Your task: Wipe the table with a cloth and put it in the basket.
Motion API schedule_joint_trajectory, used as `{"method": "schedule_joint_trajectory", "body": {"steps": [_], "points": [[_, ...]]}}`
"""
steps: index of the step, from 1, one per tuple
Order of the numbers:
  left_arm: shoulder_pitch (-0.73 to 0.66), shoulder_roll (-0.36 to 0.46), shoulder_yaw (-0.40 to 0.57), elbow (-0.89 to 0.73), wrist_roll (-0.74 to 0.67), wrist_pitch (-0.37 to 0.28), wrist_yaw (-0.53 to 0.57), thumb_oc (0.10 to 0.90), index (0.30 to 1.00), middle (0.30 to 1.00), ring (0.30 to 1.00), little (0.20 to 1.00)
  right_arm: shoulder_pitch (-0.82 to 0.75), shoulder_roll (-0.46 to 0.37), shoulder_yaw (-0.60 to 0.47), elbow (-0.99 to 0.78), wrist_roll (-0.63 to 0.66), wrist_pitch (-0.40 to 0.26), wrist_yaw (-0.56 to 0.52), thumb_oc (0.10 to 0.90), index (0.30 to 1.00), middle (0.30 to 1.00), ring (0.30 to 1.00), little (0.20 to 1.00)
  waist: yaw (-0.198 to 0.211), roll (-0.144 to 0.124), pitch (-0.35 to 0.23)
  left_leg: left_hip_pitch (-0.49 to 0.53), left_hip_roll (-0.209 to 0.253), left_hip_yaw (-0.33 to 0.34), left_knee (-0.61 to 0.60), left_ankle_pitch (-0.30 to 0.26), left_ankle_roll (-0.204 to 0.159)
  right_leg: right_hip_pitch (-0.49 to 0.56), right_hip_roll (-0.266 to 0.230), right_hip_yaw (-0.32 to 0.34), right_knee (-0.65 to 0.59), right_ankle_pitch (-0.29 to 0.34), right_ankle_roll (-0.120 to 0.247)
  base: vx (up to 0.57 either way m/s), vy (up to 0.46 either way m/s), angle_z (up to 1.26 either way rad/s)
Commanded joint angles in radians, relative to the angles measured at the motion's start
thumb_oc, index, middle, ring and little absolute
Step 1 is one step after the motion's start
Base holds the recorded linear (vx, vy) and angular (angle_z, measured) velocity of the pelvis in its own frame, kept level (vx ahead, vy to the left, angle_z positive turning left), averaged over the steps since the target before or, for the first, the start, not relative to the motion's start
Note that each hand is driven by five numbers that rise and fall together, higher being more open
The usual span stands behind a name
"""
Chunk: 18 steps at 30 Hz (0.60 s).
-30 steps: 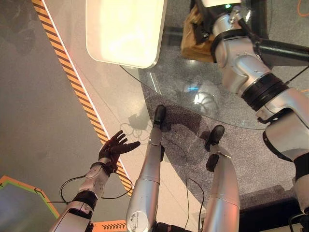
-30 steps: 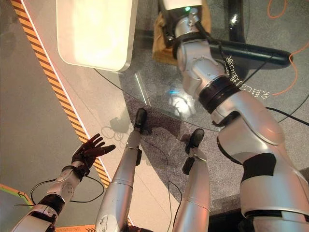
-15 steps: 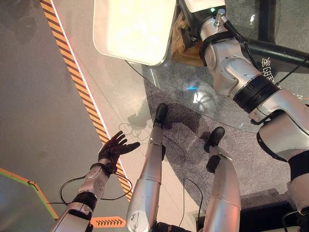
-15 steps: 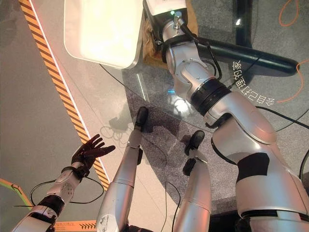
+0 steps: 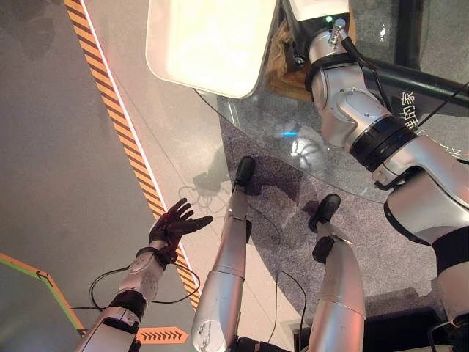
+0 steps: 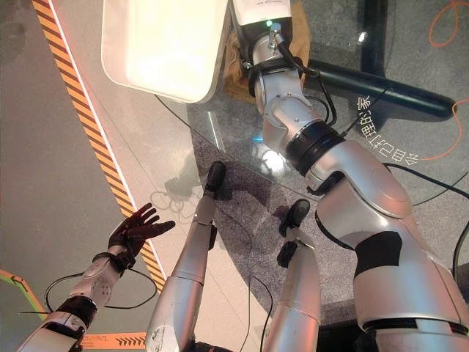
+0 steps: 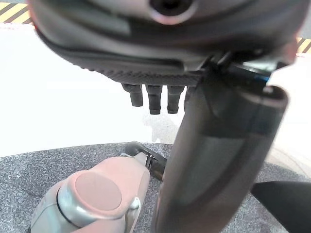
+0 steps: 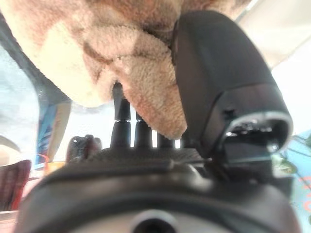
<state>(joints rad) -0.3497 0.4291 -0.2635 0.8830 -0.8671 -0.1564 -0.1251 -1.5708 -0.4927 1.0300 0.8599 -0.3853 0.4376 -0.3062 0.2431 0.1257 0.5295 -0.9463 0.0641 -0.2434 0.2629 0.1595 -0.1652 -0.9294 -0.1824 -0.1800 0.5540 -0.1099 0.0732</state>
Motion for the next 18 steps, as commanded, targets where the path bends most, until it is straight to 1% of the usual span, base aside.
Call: {"method": "schedule_joint_trajectory", "body": {"steps": [1,3,6,14,18], "points": [[0.056,0.086,-0.005,0.02,-0.014,-0.032,-0.004,0.8,0.9,0.9,0.9,0.9,-0.145,-0.101,0.02,0.11,0.01,0.049,-0.137,0.1,0.3,0.3,0.3,0.2,0.012,-0.041,-0.01,0.011,-0.138,0.104,0.061,-0.097,0.152,0.053,0.069,-0.051,-0.169,0.104,-0.002,0.0,0.0,0.0],[0.06,0.09,-0.007,0.015,-0.02,-0.033,0.001,0.8,0.9,0.9,0.9,0.9,-0.156,-0.131,0.022,0.151,0.032,0.049,-0.16,0.1,0.3,0.3,0.3,0.2,0.01,-0.042,-0.01,0.011,-0.137,0.104,0.06,-0.098,0.153,0.052,0.07,-0.05,-0.169,0.106,-0.002,0.0,0.0,0.0],[0.057,0.096,-0.008,0.01,-0.031,-0.03,0.004,0.8,0.9,0.9,0.9,0.9,-0.166,-0.153,0.022,0.183,0.024,0.051,-0.17,0.1,0.3,0.3,0.3,0.2,0.007,-0.041,-0.01,0.007,-0.137,0.105,0.06,-0.097,0.153,0.048,0.07,-0.049,-0.169,0.107,-0.002,0.0,0.0,0.0],[0.051,0.126,-0.005,0.016,-0.069,-0.011,-0.009,0.8,0.9,0.9,0.9,0.9,-0.178,-0.266,0.046,0.342,0.028,0.085,-0.194,0.1,0.3,0.3,0.3,0.2,-0.008,-0.041,-0.01,0.005,-0.128,0.112,0.06,-0.099,0.156,0.04,0.067,-0.045,-0.164,0.106,-0.004,0.0,0.008,0.02],[0.044,0.142,-0.002,0.022,-0.083,-0.001,-0.019,0.8,0.9,0.9,0.9,0.9,-0.177,-0.311,0.044,0.375,0.02,0.109,-0.189,0.1,0.3,0.3,0.3,0.2,-0.016,-0.044,-0.01,0.004,-0.125,0.116,0.06,-0.1,0.156,0.039,0.067,-0.042,-0.166,0.107,-0.003,0.0,0.0,0.0]]}}
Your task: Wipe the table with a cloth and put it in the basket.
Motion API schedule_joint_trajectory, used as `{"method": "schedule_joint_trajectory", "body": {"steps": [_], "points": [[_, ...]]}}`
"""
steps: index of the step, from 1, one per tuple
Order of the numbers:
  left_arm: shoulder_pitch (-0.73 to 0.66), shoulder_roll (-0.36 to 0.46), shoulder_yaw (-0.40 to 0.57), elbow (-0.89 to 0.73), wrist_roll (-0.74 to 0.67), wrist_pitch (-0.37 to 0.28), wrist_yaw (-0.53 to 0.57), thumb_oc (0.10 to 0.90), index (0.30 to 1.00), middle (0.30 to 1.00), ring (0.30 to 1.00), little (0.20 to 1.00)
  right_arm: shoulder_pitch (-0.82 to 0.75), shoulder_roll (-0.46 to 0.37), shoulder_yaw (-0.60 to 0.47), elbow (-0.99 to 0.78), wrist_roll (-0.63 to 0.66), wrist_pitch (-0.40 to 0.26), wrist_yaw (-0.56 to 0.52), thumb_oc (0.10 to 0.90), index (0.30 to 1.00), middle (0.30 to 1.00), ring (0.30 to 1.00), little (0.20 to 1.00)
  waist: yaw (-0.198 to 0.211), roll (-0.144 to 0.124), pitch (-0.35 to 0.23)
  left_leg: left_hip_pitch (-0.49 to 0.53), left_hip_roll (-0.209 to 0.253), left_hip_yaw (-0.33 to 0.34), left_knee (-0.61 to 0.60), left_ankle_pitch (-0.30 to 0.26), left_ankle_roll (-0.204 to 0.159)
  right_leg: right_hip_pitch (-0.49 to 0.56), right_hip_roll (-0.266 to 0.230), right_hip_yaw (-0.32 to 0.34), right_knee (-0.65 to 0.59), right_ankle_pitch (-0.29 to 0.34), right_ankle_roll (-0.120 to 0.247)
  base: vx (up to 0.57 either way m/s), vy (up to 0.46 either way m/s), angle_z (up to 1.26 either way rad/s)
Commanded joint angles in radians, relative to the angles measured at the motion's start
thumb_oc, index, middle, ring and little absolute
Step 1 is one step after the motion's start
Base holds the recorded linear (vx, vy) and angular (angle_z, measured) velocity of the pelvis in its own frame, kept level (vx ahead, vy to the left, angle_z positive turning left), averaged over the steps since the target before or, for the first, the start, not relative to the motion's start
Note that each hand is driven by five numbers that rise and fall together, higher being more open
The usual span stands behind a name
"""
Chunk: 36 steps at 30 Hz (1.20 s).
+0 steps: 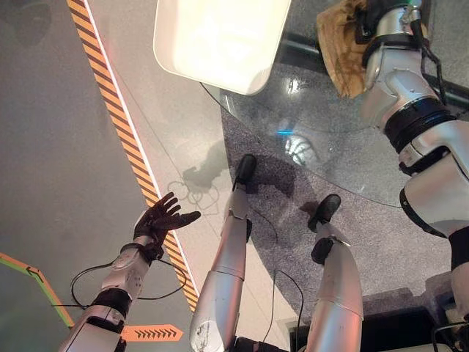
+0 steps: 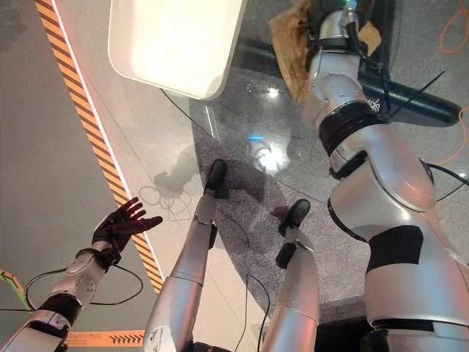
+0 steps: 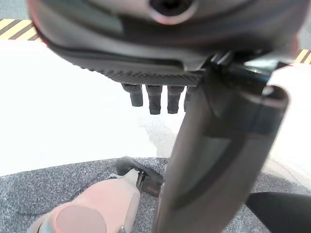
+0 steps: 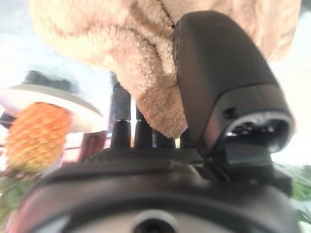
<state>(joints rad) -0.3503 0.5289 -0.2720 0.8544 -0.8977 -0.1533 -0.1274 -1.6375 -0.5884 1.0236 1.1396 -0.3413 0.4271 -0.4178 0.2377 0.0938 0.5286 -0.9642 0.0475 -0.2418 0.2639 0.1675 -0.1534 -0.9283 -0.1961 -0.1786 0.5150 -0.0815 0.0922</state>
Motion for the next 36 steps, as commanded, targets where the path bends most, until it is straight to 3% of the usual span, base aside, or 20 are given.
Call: {"method": "schedule_joint_trajectory", "body": {"steps": [1,21,28,36], "points": [[0.043,0.045,0.008,0.051,-0.056,-0.002,-0.016,0.8,0.9,0.9,0.9,0.9,-0.107,-0.227,0.05,0.101,-0.024,0.122,-0.079,0.1,0.3,0.3,0.3,0.2,-0.014,-0.013,-0.009,0.022,-0.108,0.114,0.06,-0.109,0.145,0.037,0.08,-0.043,-0.127,0.08,-0.022,0.0,0.0,0.0],[0.013,0.119,0.048,0.097,-0.093,0.047,-0.049,0.8,0.9,0.9,0.9,0.9,-0.109,-0.371,0.03,0.132,0.062,0.18,-0.112,0.1,0.3,0.3,0.3,0.2,-0.056,-0.044,-0.009,0.023,-0.085,0.127,0.053,-0.113,0.146,0.043,0.097,-0.023,-0.138,0.082,-0.023,0.0,-0.006,-0.04],[0.003,0.129,0.049,0.096,-0.096,0.06,-0.034,0.8,0.9,0.9,0.9,0.9,-0.073,-0.39,-0.015,0.127,0.101,0.138,-0.137,0.1,0.3,0.3,0.3,0.2,-0.065,-0.051,-0.009,0.02,-0.085,0.126,0.056,-0.117,0.147,0.04,0.102,-0.019,-0.141,0.086,-0.021,0.0,0.0,0.0],[-0.011,0.114,0.033,0.097,-0.091,0.052,-0.029,0.8,0.9,0.9,0.9,0.9,-0.091,-0.327,0.014,0.019,0.096,0.014,-0.144,0.1,0.3,0.3,0.3,0.2,-0.061,-0.049,-0.009,0.023,-0.092,0.125,0.051,-0.116,0.145,0.043,0.103,-0.021,-0.153,0.086,-0.023,0.0,0.0,0.0]]}}
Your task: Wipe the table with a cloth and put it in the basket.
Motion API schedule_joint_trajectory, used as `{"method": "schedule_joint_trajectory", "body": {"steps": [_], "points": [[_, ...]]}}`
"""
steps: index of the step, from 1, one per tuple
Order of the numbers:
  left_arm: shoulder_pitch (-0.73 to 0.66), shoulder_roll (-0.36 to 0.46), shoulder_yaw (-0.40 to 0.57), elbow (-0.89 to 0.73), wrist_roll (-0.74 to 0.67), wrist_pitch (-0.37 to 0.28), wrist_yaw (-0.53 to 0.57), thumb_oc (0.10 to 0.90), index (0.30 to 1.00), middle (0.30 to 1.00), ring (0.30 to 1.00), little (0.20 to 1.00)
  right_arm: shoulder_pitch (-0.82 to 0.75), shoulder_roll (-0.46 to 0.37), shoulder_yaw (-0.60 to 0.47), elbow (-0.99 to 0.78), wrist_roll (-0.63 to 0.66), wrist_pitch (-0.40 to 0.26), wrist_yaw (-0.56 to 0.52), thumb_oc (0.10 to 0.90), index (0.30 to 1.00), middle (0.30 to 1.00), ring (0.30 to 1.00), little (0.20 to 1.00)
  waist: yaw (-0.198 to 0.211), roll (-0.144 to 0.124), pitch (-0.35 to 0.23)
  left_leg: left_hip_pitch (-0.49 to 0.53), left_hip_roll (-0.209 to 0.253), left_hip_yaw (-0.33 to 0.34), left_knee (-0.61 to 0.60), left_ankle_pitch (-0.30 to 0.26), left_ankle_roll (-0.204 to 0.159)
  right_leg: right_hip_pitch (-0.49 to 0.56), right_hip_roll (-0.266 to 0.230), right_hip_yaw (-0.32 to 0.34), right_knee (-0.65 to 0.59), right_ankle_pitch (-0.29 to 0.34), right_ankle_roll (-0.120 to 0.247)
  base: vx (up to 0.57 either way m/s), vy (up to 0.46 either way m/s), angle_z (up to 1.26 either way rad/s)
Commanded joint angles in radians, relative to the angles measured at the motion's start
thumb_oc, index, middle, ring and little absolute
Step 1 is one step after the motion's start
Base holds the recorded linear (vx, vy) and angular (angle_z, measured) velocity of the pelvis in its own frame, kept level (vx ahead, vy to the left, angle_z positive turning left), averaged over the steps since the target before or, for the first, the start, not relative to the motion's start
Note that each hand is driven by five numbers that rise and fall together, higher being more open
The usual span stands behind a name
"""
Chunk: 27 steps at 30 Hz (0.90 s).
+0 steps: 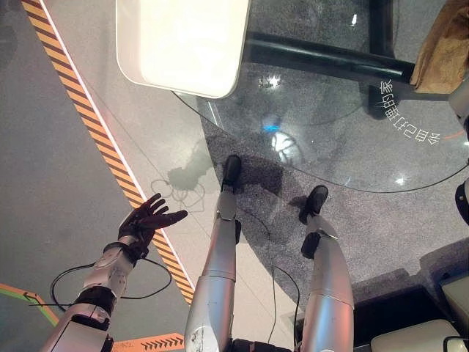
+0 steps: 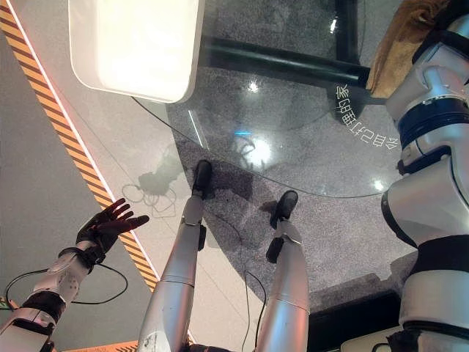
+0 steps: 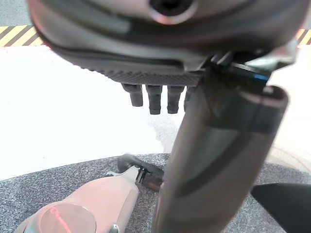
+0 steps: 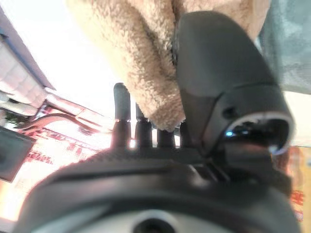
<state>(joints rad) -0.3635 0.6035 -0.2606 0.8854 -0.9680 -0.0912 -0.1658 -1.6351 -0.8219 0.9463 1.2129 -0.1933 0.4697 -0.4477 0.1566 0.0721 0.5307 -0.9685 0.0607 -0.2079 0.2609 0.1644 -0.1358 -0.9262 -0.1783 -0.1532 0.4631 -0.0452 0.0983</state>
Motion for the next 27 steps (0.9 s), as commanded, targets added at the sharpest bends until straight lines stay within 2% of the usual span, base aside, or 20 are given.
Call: {"method": "schedule_joint_trajectory", "body": {"steps": [1,2,9,16,27], "points": [[0.002,0.035,0.02,0.064,-0.017,-0.012,0.011,0.8,0.9,0.9,0.9,0.9,-0.102,-0.078,0.102,-0.079,-0.056,-0.032,-0.107,0.1,0.3,0.3,0.3,0.2,0.023,-0.025,-0.011,0.027,-0.105,0.091,0.054,-0.113,0.127,0.04,0.084,-0.048,-0.099,0.047,-0.029,0.0,0.0,0.0],[0.008,0.027,0.017,0.063,-0.013,-0.02,0.01,0.8,0.9,0.9,0.9,0.9,-0.11,-0.056,0.115,-0.113,-0.079,-0.06,-0.103,0.1,0.3,0.3,0.3,0.2,0.027,-0.023,-0.011,0.027,-0.106,0.09,0.053,-0.113,0.126,0.041,0.082,-0.049,-0.099,0.045,-0.029,0.0,0.0,0.0],[0.03,-0.017,0.015,0.058,0.011,-0.059,0.013,0.8,0.9,0.9,0.9,0.9,-0.123,0.042,0.16,-0.274,-0.165,-0.104,-0.049,0.1,0.3,0.3,0.3,0.2,0.046,-0.014,-0.011,0.032,-0.115,0.087,0.045,-0.111,0.123,0.049,0.08,-0.061,-0.101,0.027,-0.035,0.0,0.0,0.0],[0.055,-0.041,0.025,0.034,0.034,-0.078,0.022,0.8,0.9,0.9,0.9,0.9,-0.087,0.1,0.153,-0.48,-0.273,-0.09,0.04,0.1,0.3,0.3,0.3,0.2,0.055,-0.012,-0.011,0.025,-0.119,0.088,0.043,-0.111,0.123,0.044,0.081,-0.069,-0.096,0.015,-0.037,0.0,0.0,0.0],[0.069,-0.06,0.041,0.023,0.063,-0.095,0.025,0.8,0.9,0.9,0.9,0.9,-0.033,0.151,0.129,-0.685,-0.383,-0.105,0.165,0.1,0.3,0.3,0.3,0.2,0.056,-0.016,-0.011,0.019,-0.125,0.087,0.044,-0.11,0.125,0.04,0.09,-0.066,-0.098,0.013,-0.036,0.0,0.0,0.0]]}}
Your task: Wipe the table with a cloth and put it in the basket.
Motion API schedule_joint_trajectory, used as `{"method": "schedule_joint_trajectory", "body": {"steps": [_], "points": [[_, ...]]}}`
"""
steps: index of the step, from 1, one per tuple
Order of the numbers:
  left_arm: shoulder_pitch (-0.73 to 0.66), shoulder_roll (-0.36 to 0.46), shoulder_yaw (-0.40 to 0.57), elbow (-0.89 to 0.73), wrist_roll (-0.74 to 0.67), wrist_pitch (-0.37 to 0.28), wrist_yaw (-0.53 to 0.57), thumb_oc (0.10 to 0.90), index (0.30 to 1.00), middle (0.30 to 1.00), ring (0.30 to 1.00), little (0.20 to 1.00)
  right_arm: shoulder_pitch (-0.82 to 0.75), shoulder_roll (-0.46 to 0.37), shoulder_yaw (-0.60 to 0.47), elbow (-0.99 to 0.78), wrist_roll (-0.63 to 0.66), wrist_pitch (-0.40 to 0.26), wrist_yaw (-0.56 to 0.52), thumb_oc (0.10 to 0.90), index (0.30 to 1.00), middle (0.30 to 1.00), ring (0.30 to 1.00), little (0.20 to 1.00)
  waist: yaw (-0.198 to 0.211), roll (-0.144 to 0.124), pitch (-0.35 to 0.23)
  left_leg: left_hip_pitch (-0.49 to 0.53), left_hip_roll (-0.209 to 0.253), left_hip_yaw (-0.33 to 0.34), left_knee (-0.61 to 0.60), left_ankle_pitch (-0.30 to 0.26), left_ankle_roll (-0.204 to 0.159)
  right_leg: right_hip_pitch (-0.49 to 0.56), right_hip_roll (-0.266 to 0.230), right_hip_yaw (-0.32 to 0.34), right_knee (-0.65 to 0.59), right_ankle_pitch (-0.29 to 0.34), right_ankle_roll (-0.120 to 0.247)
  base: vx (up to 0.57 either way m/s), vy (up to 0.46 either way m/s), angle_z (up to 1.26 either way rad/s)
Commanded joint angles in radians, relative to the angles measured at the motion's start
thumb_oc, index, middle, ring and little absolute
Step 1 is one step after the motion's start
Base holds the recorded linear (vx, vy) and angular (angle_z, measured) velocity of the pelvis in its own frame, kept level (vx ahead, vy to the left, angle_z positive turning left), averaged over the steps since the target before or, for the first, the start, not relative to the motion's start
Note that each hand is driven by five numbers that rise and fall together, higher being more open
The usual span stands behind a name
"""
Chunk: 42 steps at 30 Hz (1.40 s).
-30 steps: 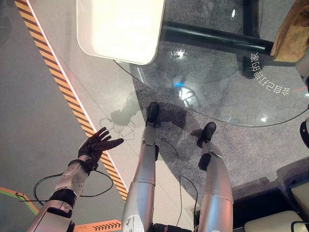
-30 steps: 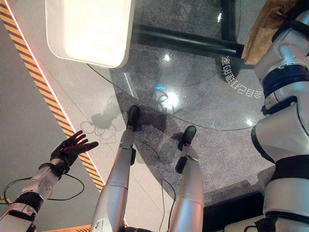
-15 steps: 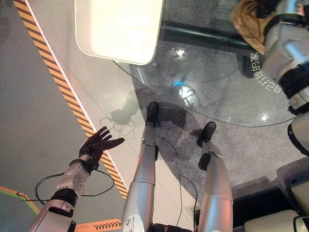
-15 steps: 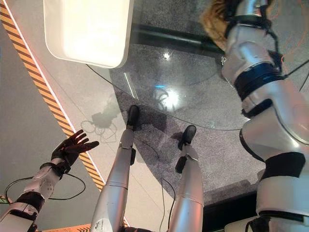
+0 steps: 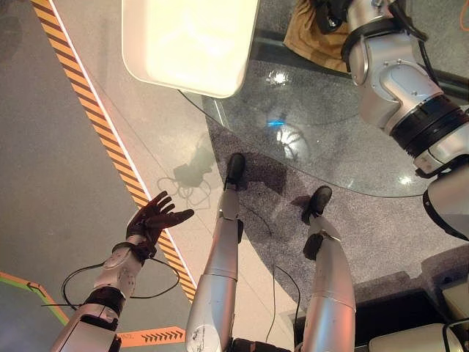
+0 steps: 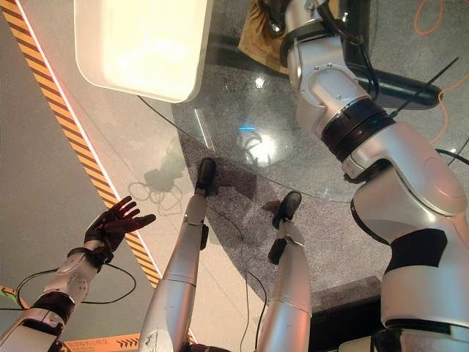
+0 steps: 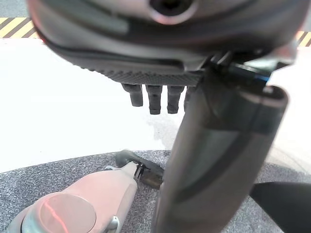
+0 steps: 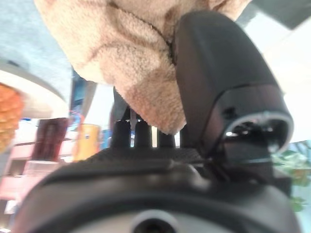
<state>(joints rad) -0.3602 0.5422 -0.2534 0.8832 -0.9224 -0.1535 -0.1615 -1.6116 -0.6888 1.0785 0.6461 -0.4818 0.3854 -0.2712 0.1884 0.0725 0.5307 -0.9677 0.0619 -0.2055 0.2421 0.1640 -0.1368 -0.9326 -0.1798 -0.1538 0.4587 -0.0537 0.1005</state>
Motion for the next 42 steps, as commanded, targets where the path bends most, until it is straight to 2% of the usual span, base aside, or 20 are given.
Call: {"method": "schedule_joint_trajectory", "body": {"steps": [1,7,17,21,30,33,35,39,42], "points": [[0.067,0.001,0.034,0.025,0.017,-0.034,0.021,0.8,0.9,0.9,0.9,0.9,-0.056,0.018,-0.003,-0.124,-0.097,-0.02,-0.007,0.1,0.3,0.3,0.3,0.2,0.025,-0.016,-0.011,0.018,-0.127,0.085,0.063,-0.109,0.126,0.046,0.092,-0.066,-0.094,0.022,-0.038,0.0,0.0,0.0],[0.06,0.007,0.045,0.031,0.024,-0.034,0.013,0.8,0.9,0.9,0.9,0.9,-0.041,0.028,-0.009,-0.149,-0.118,0.015,0.014,0.1,0.3,0.3,0.3,0.2,0.024,-0.021,-0.011,0.018,-0.127,0.084,0.064,-0.11,0.126,0.048,0.095,-0.065,-0.098,0.024,-0.036,0.0,0.0,0.0],[0.058,0.001,0.048,0.019,0.038,-0.034,0.033,0.8,0.9,0.9,0.9,0.9,-0.027,0.032,-0.013,-0.146,-0.127,-0.011,0.043,0.1,0.3,0.3,0.3,0.2,0.025,-0.026,-0.011,0.017,-0.127,0.082,0.063,-0.109,0.125,0.047,0.094,-0.067,-0.1,0.03,-0.033,0.0,0.0,0.0],[0.044,0.01,0.05,0.029,0.027,-0.032,0.03,0.8,0.9,0.9,0.9,0.9,-0.01,0.025,-0.013,-0.162,-0.126,0.032,0.039,0.1,0.3,0.3,0.3,0.2,0.018,-0.029,-0.011,0.021,-0.125,0.085,0.061,-0.11,0.125,0.047,0.098,-0.063,-0.102,0.031,-0.033,0.0,0.0,0.0],[0.041,0.009,0.052,0.028,0.01,-0.068,0.052,0.8,0.9,0.9,0.9,0.9,0.003,-0.009,-0.073,0.027,0.058,0.084,-0.157,0.1,0.3,0.3,0.3,0.2,0.012,-0.024,-0.011,0.026,-0.121,0.089,0.06,-0.111,0.121,0.05,0.097,-0.057,-0.105,0.037,-0.032,0.0,0.0,0.0],[0.046,0.012,0.058,0.012,0.0,-0.082,0.078,0.8,0.9,0.9,0.9,0.9,0.014,-0.049,-0.105,0.088,0.153,0.071,-0.231,0.1,0.3,0.3,0.3,0.2,0.005,-0.025,-0.011,0.023,-0.118,0.093,0.063,-0.113,0.12,0.046,0.096,-0.055,-0.104,0.04,-0.032,-0.01,0.011,0.0],[0.046,0.016,0.067,-0.001,-0.016,-0.124,0.134,0.8,0.9,0.9,0.9,0.9,0.032,-0.082,-0.139,0.125,0.212,0.045,-0.273,0.1,0.3,0.3,0.3,0.2,-0.002,-0.024,-0.011,0.017,-0.117,0.095,0.067,-0.114,0.12,0.04,0.097,-0.051,-0.1,0.04,-0.033,-0.01,0.032,-0.01],[0.016,0.033,0.095,-0.063,-0.048,-0.195,0.255,0.8,0.9,0.9,0.9,0.9,0.092,-0.126,-0.215,0.123,0.311,0.017,-0.341,0.1,0.3,0.3,0.3,0.2,-0.019,-0.025,-0.011,0.02,-0.114,0.098,0.064,-0.118,0.119,0.032,0.102,-0.039,-0.093,0.038,-0.032,0.0,0.0,0.0],[-0.008,0.043,0.115,-0.08,-0.055,-0.212,0.301,0.8,0.9,0.9,0.9,0.9,0.122,-0.143,-0.253,0.105,0.343,0.001,-0.367,0.1,0.3,0.3,0.3,0.2,-0.029,-0.026,-0.011,0.024,-0.115,0.101,0.058,-0.116,0.12,0.029,0.104,-0.034,-0.095,0.04,-0.032,-0.03,0.014,-0.01]]}}
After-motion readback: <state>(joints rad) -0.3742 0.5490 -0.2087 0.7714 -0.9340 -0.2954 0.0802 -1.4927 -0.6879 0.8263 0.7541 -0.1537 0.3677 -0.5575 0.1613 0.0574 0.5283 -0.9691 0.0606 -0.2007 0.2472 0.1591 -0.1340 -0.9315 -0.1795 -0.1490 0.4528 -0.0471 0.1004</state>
